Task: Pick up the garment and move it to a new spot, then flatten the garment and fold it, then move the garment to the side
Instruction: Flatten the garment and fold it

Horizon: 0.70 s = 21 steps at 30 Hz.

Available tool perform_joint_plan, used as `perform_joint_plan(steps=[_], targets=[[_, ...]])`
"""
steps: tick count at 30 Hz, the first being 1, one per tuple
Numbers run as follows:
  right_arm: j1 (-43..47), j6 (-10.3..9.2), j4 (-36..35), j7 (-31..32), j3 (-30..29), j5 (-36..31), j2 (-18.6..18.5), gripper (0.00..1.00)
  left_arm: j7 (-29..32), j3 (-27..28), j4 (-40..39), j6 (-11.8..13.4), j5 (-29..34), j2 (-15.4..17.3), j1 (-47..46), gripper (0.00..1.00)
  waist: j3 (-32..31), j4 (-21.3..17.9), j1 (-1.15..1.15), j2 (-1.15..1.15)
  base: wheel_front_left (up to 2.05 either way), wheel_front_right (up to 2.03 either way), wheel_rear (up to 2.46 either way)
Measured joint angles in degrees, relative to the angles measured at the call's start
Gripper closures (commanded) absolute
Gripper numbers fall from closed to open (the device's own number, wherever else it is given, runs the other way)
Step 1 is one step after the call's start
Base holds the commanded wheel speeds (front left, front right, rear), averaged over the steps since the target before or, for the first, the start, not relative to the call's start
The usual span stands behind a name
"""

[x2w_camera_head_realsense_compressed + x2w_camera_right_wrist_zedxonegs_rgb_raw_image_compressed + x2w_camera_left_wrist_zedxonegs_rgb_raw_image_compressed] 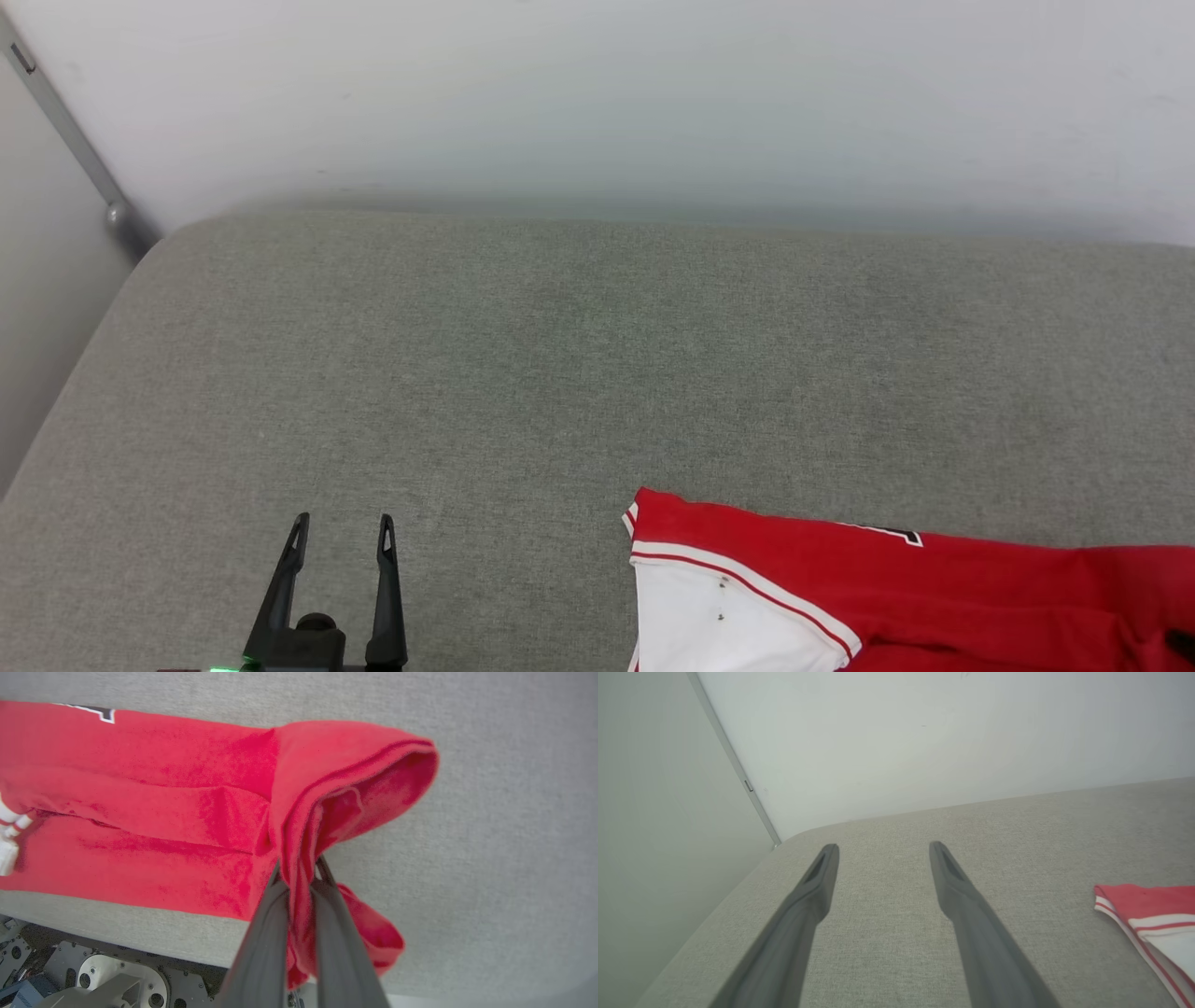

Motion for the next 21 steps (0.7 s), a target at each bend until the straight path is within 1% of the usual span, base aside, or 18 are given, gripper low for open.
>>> perform_joint_plan(steps=[3, 7, 11, 13, 16, 21], targets=[[0.2, 0.00, -7.0, 1.3, 2.1, 0.6, 0.9, 1.00, 0.0, 0.7, 0.1, -0.9, 0.4, -0.6, 0.4, 0.00, 0.1, -0.1, 0.00, 0.00, 0.00, 0.00, 0.00], [-0.4, 0.00, -15.7, 2.9, 6.3, 0.0, 1.7, 1.00, 0.0, 1.4, 0.2, -1.8, 1.0, -1.4, 0.5, 0.00, 0.6, -0.2, 0.00, 0.00, 0.00, 0.00, 0.00], [-4.1, 0.00, -20.8, 4.6, 12.4, -1.3, 3.3, 1.00, 0.0, 1.8, 0.5, -2.5, 1.5, -2.1, 0.0, 0.00, 1.4, 0.0, 0.00, 0.00, 0.00, 0.00, 0.00], [-7.2, 0.00, -22.0, 5.4, 16.3, -1.8, 4.5, 1.00, 0.0, 2.0, 0.6, -2.9, 1.7, -2.6, -0.4, 0.00, 1.9, 0.2, 0.00, 0.00, 0.00, 0.00, 0.00], [-12.2, 0.00, -21.9, 6.1, 22.6, -2.0, 5.9, 1.00, 0.0, 2.0, 0.9, -3.4, 2.0, -3.3, -1.0, 0.00, 2.7, 0.5, 0.00, 0.00, 0.00, 0.00, 0.00], [-20.8, 0.00, -17.9, 5.4, 33.2, -2.6, 9.1, 1.00, 0.0, 1.9, 1.3, -4.4, 2.6, -4.1, -2.6, 0.00, 4.0, 1.5, 0.00, 0.00, 0.00, 0.00, 0.00]])
